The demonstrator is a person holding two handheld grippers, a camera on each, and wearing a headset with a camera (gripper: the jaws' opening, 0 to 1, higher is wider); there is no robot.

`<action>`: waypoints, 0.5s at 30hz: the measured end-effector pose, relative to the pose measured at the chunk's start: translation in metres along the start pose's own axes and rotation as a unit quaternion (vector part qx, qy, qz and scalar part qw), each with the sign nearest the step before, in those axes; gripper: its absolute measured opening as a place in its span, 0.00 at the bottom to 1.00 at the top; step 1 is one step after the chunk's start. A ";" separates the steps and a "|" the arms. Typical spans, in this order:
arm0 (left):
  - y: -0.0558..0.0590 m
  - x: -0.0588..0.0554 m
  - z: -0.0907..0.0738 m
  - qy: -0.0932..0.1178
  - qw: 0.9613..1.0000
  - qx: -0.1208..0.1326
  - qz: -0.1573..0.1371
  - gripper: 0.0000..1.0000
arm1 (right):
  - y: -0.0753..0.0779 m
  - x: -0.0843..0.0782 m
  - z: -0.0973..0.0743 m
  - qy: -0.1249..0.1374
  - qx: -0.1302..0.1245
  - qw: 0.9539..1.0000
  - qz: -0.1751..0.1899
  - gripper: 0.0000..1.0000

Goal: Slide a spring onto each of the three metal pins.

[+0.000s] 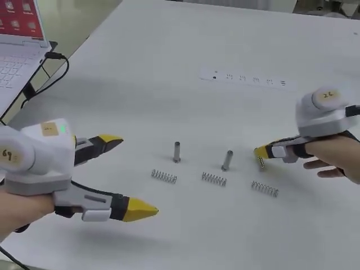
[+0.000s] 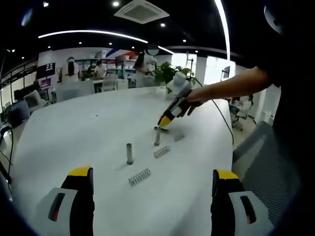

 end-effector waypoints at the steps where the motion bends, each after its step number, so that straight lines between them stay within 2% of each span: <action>1: 0.000 0.000 0.000 -0.001 1.000 0.000 0.000 0.98 | 0.000 0.000 0.000 -0.001 -0.001 1.000 0.001 0.16; 7: -0.001 0.000 0.001 -0.002 1.000 -0.001 -0.002 0.98 | 0.006 -0.006 0.006 -0.016 -0.017 1.000 0.013 0.16; 10: -0.001 0.000 0.001 -0.003 1.000 -0.001 -0.002 0.98 | 0.005 -0.008 0.009 -0.022 -0.017 0.999 0.022 0.14; 15: 0.000 -0.001 0.002 -0.003 1.000 -0.001 -0.003 0.98 | 0.004 -0.009 0.011 -0.026 -0.027 0.999 0.015 0.12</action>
Point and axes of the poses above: the centre of the closed fingertips' face, and the gripper's own axes: z roughly forward along the fingers, y roughly to its right, x roughly out of its top, the point moved 3 cm from there along -z, roughly backward along the fingers, and after that the axes turned 2 degrees about y, right-handed, at the moved point
